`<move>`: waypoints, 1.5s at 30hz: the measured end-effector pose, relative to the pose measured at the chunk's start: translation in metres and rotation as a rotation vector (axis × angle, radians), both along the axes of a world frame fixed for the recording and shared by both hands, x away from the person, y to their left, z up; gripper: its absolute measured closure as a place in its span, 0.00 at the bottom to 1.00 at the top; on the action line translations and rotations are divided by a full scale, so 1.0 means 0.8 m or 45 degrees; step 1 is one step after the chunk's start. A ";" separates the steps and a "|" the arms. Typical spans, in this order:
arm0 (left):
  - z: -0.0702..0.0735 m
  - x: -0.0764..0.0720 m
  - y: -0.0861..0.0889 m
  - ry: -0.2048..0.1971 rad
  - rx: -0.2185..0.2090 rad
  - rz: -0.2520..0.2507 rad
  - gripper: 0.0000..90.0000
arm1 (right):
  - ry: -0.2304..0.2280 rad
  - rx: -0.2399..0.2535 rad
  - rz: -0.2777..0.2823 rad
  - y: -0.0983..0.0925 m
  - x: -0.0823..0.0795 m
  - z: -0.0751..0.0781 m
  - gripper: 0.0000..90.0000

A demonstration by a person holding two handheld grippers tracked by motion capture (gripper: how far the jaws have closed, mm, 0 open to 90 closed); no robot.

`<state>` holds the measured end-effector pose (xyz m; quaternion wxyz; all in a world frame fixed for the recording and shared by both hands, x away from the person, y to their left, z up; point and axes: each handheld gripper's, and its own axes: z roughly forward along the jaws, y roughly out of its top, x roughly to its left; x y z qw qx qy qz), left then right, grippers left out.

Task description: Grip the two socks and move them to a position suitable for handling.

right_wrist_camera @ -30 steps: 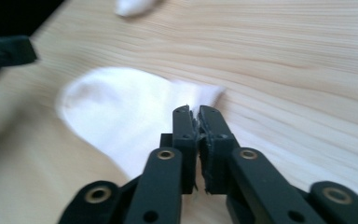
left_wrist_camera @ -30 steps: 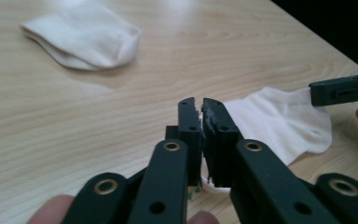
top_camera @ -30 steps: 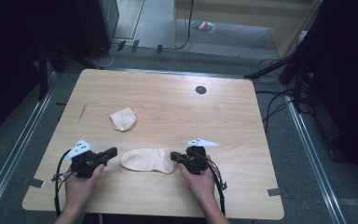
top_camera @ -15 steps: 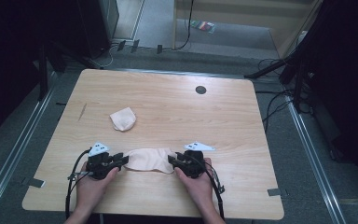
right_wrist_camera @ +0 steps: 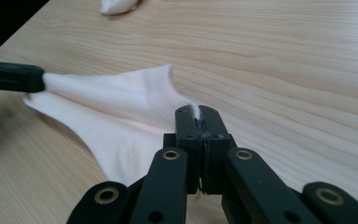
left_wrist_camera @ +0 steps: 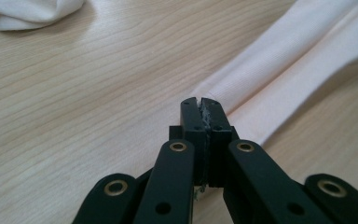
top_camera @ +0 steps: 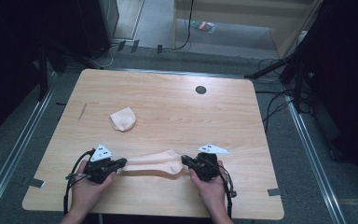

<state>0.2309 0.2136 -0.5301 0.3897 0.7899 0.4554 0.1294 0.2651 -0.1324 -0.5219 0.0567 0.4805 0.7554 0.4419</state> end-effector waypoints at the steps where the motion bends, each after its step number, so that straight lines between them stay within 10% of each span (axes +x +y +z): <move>1: 0.000 -0.001 0.003 0.016 -0.032 -0.011 1.00 | 0.005 -0.003 -0.010 -0.007 -0.002 0.002 0.99; 3: -0.003 -0.001 0.002 0.063 -0.116 -0.062 1.00 | 0.026 -0.009 -0.014 -0.016 -0.003 0.000 0.99; 7: -0.016 -0.002 -0.013 0.051 -0.077 -0.090 0.96 | -0.016 0.003 0.059 -0.011 -0.010 -0.009 0.86; 8: -0.018 -0.002 -0.015 0.041 -0.073 -0.087 0.78 | -0.047 -0.026 0.047 -0.007 -0.011 -0.009 0.66; 11: -0.018 0.000 -0.013 0.044 -0.139 -0.103 0.51 | -0.059 0.014 0.041 -0.008 -0.011 -0.006 0.46; 16: -0.009 0.024 0.006 -0.026 -0.226 0.037 0.45 | -0.133 0.005 -0.054 -0.028 -0.010 0.002 0.38; 22: 0.006 0.077 0.031 -0.157 -0.191 0.252 0.41 | -0.129 0.021 -0.166 -0.060 0.001 -0.004 0.39; 27: 0.008 0.119 0.043 -0.267 -0.151 0.375 0.42 | -0.159 0.024 -0.200 -0.067 0.003 -0.006 0.38; 40: -0.024 0.175 0.034 -0.094 0.013 0.359 0.47 | -0.140 0.022 -0.204 -0.067 0.006 -0.013 0.36; 45: -0.023 0.178 0.028 -0.063 0.055 0.353 0.81 | -0.132 0.011 -0.198 -0.064 0.008 -0.015 0.37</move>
